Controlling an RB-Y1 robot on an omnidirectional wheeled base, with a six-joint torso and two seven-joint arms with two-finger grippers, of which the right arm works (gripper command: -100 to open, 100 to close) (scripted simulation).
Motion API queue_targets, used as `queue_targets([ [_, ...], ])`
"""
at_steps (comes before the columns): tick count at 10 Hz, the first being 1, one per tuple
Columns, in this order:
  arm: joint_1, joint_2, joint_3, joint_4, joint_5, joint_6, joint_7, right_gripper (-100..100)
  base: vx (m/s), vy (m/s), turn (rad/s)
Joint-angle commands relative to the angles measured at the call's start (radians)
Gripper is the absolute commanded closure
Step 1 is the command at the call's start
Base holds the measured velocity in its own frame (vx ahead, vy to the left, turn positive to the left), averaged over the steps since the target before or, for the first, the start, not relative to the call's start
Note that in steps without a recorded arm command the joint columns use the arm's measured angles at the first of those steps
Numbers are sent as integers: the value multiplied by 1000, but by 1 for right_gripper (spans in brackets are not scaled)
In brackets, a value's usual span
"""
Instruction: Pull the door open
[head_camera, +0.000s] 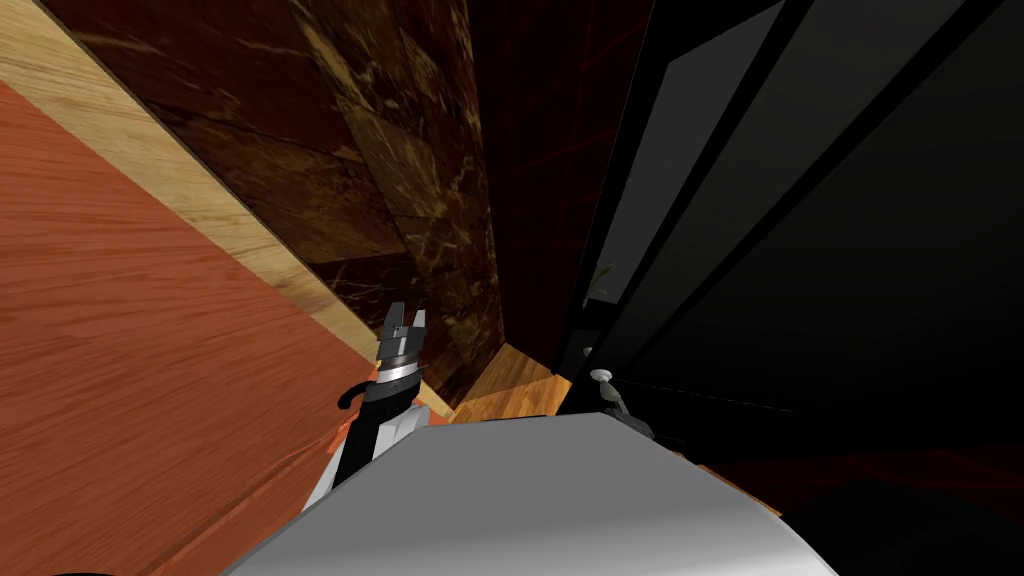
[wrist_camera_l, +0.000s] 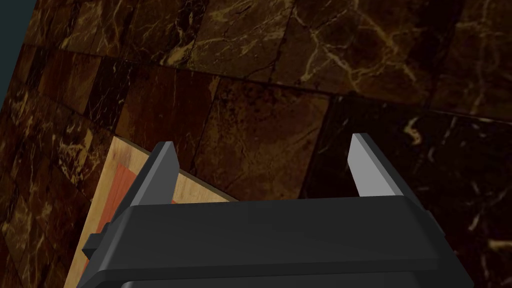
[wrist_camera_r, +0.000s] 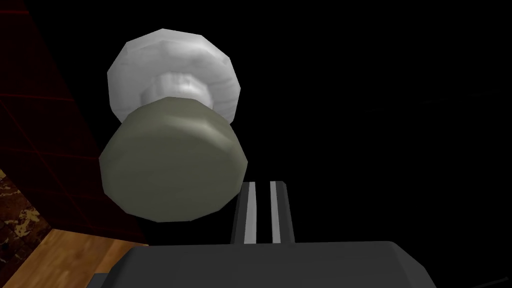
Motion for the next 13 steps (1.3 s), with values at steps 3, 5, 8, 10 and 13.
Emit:
queue_targets([
  [3,-60,23,33,46,49,-52,-23,-100,-218,-41,77],
  [5,-85,33,44,66,69,-72,-30,-100,-179,-24,81],
  [8,-118,45,58,92,95,-97,-40,-100,-126,-24,58],
  [10,-151,57,72,118,121,-123,-50,-100,-167,-25,89],
  [13,-154,49,60,148,118,-123,-55,-100,-138,-24,22],
])
